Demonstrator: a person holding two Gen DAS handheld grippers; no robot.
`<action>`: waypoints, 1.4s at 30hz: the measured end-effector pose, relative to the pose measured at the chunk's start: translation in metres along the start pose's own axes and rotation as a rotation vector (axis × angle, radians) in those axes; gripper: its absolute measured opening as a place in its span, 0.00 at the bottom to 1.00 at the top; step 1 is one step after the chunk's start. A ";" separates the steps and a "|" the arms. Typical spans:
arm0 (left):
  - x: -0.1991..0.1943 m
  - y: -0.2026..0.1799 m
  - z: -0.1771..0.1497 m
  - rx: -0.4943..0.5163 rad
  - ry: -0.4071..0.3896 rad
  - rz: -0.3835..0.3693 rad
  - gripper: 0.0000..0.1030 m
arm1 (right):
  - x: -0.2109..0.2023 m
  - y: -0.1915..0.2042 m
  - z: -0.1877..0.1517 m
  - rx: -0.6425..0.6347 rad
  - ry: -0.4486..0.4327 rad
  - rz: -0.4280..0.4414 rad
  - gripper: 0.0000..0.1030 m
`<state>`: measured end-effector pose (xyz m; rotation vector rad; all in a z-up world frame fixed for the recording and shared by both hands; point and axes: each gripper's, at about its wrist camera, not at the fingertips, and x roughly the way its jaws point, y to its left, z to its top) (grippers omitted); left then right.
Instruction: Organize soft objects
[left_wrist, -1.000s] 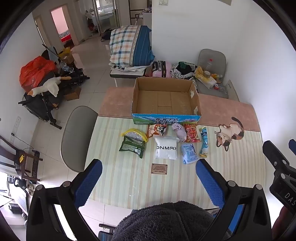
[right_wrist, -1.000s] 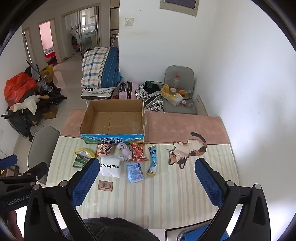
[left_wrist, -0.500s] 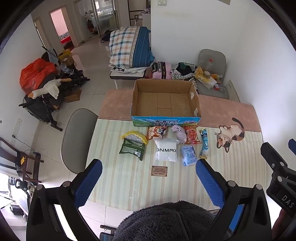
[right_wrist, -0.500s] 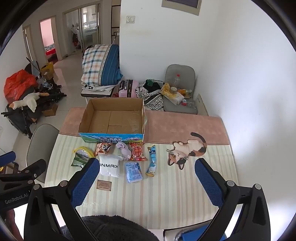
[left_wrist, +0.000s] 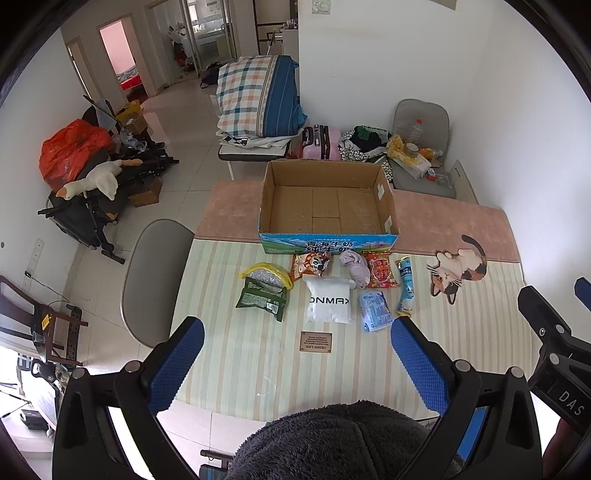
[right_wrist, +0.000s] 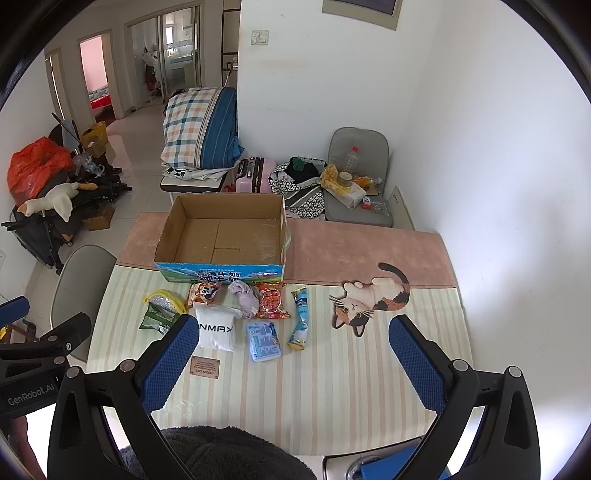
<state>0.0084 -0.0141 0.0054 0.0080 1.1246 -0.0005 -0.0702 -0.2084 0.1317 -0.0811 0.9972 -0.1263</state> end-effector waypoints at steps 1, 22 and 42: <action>0.000 -0.001 0.000 0.000 -0.002 0.003 1.00 | 0.000 0.000 0.000 0.000 0.001 -0.001 1.00; -0.006 -0.006 0.001 0.002 -0.017 0.007 1.00 | -0.007 -0.006 0.001 0.008 -0.022 -0.007 1.00; -0.009 -0.004 0.000 -0.001 -0.017 0.001 1.00 | -0.008 -0.009 0.002 0.005 -0.034 -0.008 1.00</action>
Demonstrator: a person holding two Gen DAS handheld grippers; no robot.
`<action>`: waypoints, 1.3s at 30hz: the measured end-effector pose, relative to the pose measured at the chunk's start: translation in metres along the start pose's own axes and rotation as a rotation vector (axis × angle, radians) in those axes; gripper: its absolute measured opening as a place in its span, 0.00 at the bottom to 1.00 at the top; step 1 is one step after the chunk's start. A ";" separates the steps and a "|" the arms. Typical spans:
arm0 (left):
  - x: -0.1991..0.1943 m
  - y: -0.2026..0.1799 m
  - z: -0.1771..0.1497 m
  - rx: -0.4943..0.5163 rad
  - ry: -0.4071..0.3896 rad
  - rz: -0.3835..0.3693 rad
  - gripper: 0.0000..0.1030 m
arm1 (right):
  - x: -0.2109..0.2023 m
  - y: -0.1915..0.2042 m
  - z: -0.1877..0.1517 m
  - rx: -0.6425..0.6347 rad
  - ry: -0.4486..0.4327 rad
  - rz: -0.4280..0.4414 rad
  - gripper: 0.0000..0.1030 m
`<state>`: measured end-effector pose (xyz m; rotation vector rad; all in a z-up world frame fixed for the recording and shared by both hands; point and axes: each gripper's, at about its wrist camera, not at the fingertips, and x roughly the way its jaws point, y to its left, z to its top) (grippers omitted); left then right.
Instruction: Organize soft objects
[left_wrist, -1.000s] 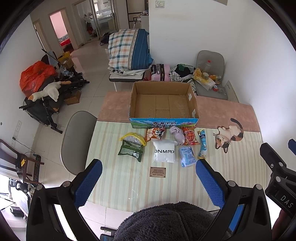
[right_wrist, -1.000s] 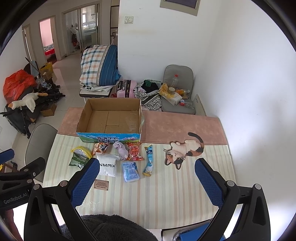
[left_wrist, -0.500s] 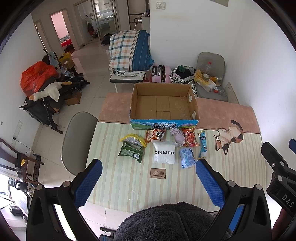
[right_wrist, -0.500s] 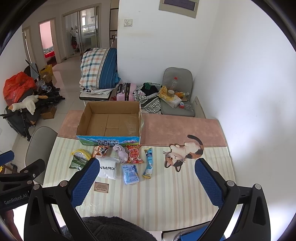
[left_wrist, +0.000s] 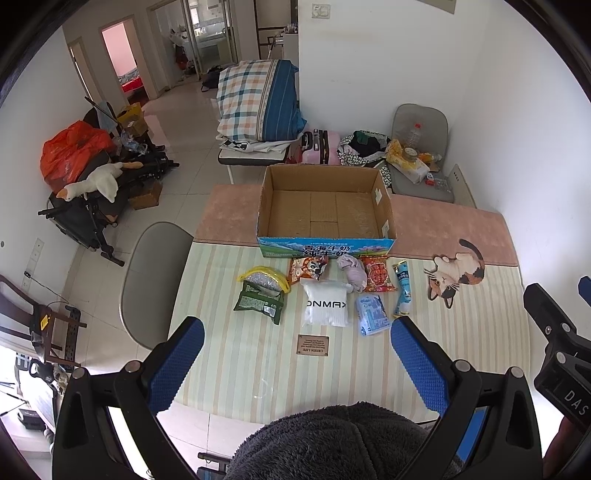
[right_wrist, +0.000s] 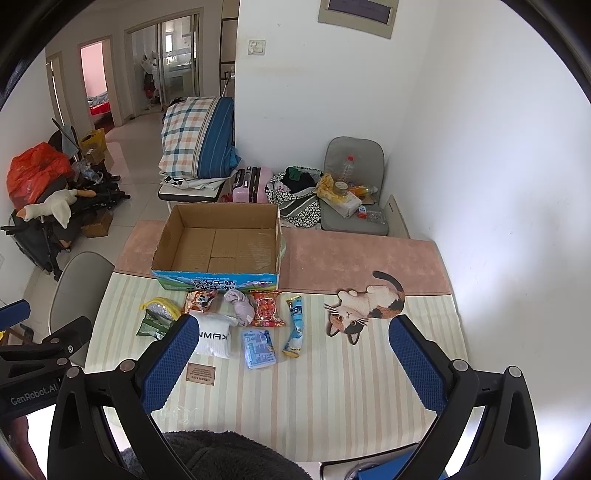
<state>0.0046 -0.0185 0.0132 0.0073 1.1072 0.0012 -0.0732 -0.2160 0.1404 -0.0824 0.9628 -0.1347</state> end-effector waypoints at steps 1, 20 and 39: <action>0.000 0.000 0.000 0.001 0.000 -0.001 1.00 | 0.000 0.000 0.000 0.001 -0.001 0.000 1.00; -0.003 -0.005 0.003 0.001 -0.016 0.002 1.00 | -0.005 -0.003 0.005 -0.009 -0.009 0.002 1.00; 0.153 0.006 0.019 0.018 0.159 0.092 1.00 | 0.157 -0.010 -0.004 -0.004 0.238 0.104 1.00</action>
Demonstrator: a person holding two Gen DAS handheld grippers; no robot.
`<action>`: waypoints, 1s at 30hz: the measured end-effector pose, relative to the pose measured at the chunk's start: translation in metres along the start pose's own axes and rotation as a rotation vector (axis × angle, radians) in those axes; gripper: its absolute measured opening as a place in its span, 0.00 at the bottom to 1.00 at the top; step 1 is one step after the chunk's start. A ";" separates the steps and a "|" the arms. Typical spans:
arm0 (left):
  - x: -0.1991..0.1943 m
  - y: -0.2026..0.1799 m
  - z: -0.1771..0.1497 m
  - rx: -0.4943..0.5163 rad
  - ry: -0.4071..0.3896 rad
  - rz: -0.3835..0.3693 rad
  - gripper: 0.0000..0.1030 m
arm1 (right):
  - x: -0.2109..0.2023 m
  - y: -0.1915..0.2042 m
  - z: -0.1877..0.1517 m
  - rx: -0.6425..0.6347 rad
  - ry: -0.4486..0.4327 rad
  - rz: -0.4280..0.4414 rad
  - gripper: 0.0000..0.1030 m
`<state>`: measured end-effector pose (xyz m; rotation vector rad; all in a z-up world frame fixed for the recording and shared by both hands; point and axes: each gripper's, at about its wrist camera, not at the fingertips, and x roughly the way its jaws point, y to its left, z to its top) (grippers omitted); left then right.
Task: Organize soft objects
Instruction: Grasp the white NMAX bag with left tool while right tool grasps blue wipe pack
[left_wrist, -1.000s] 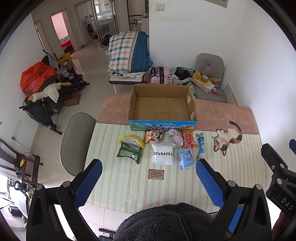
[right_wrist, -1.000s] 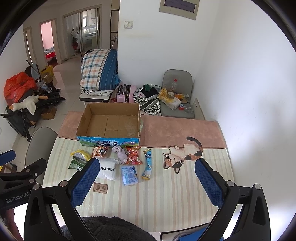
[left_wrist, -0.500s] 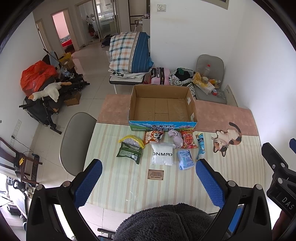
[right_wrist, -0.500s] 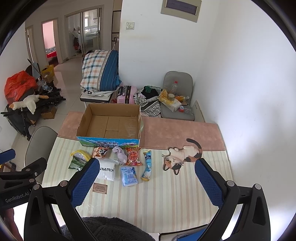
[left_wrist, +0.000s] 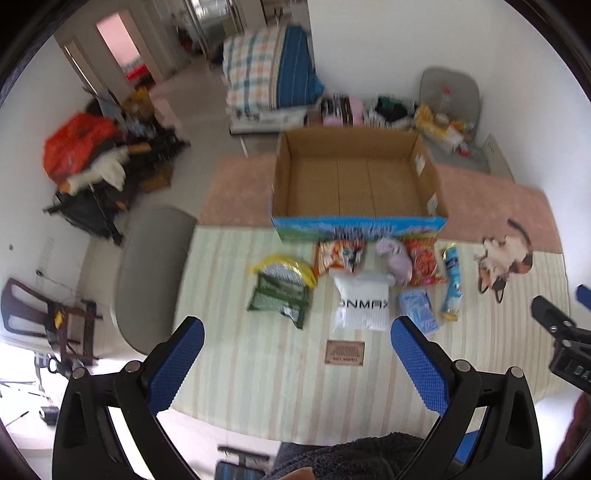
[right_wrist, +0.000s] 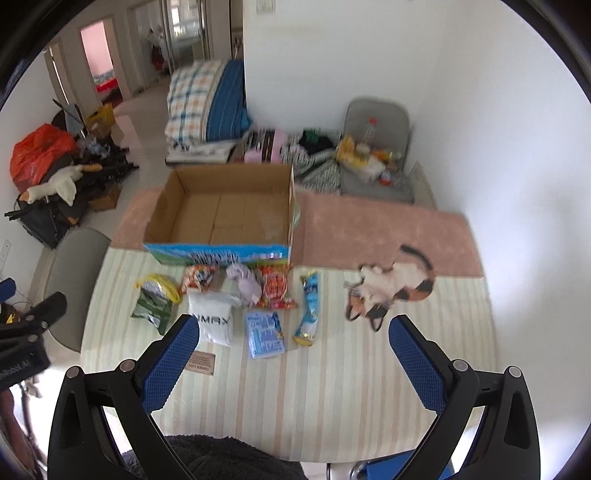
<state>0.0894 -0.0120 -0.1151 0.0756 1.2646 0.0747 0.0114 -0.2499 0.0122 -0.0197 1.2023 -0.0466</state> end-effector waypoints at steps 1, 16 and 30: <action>0.020 0.000 0.003 -0.006 0.039 -0.015 1.00 | 0.025 -0.002 0.002 0.006 0.040 0.024 1.00; 0.237 -0.056 0.011 -0.007 0.478 -0.179 0.84 | 0.346 0.035 -0.042 0.014 0.526 0.137 0.77; 0.293 -0.115 -0.004 0.111 0.545 -0.147 0.80 | 0.392 -0.015 -0.095 0.223 0.606 0.193 0.58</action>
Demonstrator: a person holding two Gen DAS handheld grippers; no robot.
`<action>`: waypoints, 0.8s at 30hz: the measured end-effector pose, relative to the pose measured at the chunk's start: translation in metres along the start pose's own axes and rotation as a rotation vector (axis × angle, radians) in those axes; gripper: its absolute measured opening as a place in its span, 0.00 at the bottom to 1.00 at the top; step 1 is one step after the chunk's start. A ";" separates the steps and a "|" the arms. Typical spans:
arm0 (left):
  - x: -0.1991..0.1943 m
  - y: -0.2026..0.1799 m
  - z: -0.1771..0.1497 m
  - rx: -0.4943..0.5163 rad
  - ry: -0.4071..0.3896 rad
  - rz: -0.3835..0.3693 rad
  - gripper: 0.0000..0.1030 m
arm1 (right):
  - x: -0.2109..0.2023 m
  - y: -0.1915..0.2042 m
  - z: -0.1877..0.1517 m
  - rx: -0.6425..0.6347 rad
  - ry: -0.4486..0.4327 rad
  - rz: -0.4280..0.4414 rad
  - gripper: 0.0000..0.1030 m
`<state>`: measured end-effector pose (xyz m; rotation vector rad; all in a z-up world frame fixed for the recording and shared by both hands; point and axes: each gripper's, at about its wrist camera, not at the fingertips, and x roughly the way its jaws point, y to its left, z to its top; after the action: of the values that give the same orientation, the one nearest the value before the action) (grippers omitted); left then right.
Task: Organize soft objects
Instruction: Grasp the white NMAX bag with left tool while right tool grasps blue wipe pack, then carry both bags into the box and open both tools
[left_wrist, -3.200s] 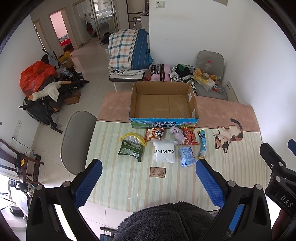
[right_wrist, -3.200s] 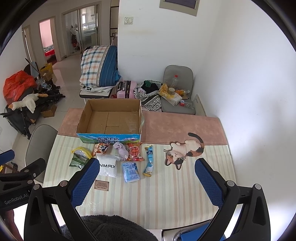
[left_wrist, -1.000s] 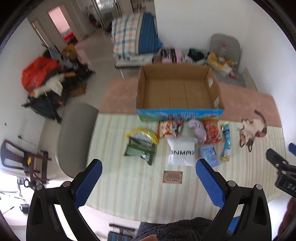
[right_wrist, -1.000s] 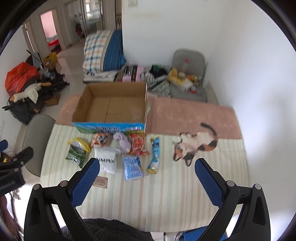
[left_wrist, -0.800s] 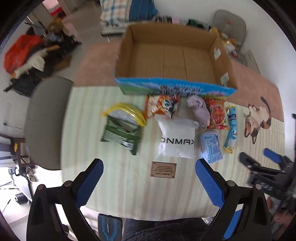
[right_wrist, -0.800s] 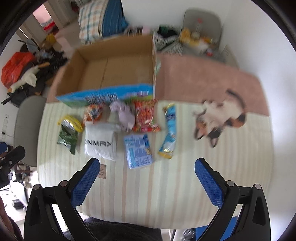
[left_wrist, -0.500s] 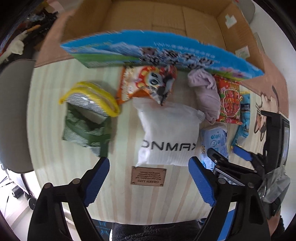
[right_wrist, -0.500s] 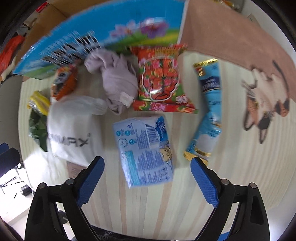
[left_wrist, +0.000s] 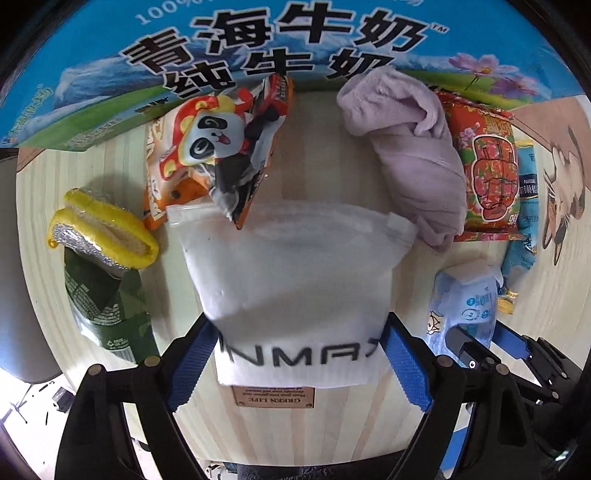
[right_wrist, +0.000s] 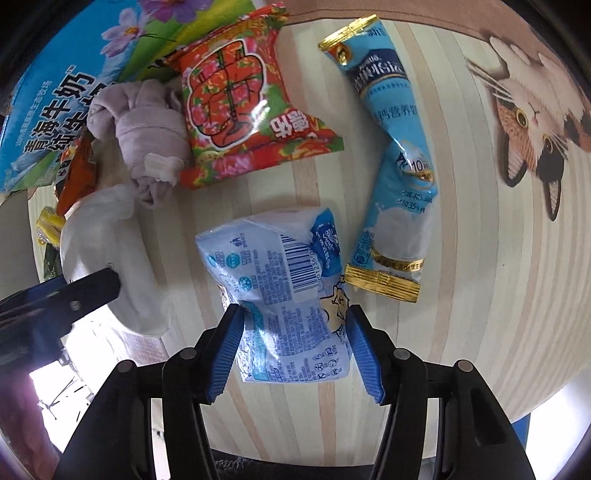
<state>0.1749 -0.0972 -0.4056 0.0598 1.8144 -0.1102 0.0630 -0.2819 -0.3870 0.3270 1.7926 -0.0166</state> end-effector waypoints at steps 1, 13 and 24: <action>0.002 -0.001 -0.002 0.001 -0.003 -0.009 0.76 | 0.003 -0.001 0.000 0.002 0.001 0.001 0.58; -0.035 -0.014 -0.097 -0.050 -0.124 0.008 0.64 | 0.013 0.010 -0.018 -0.036 -0.035 -0.008 0.28; -0.166 -0.001 -0.173 -0.120 -0.296 -0.152 0.64 | -0.079 0.039 -0.057 -0.157 -0.156 0.167 0.25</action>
<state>0.0485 -0.0765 -0.2027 -0.1712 1.5242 -0.1113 0.0344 -0.2507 -0.2916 0.3515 1.5966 0.2099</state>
